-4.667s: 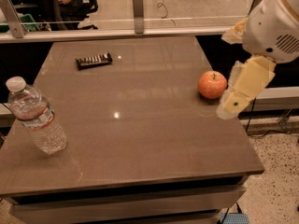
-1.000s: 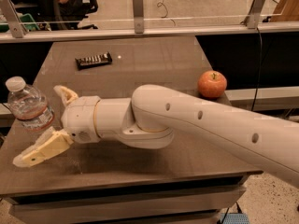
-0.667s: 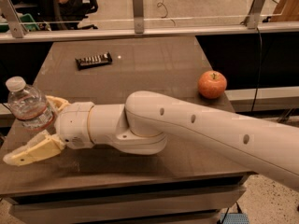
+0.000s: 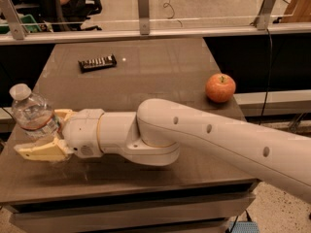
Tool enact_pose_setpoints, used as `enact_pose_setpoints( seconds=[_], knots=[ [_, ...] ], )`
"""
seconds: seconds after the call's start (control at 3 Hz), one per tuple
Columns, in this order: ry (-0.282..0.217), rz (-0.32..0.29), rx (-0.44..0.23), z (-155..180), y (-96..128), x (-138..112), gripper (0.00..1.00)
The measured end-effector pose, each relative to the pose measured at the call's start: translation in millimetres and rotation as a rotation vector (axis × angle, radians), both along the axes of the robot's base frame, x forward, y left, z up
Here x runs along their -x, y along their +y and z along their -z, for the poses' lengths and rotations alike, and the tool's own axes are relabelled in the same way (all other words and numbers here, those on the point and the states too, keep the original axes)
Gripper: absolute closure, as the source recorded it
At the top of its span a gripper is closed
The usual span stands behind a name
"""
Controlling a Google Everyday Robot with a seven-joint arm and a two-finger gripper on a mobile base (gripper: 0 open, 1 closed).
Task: Move water bottle near rxbar chocolate
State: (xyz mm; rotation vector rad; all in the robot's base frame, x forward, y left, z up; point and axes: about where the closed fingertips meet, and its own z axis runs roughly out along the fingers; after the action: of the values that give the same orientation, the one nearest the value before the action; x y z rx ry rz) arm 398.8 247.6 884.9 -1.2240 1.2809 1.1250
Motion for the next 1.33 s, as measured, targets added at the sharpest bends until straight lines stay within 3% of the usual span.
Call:
enact_pose_setpoints(
  seconds=[0.33, 0.67, 1.0, 1.33],
  knots=[
    [-0.016, 0.083, 0.029, -8.0, -46.5, -24.3, 0.88],
    [-0.033, 0.186, 0.063, -19.8, -109.0, -60.7, 1.0],
    [-0.037, 0.283, 0.06, -25.5, -162.5, -118.7, 1.0],
    [-0.044, 0.341, 0.023, -28.5, -188.7, -190.7, 1.0]
  ],
)
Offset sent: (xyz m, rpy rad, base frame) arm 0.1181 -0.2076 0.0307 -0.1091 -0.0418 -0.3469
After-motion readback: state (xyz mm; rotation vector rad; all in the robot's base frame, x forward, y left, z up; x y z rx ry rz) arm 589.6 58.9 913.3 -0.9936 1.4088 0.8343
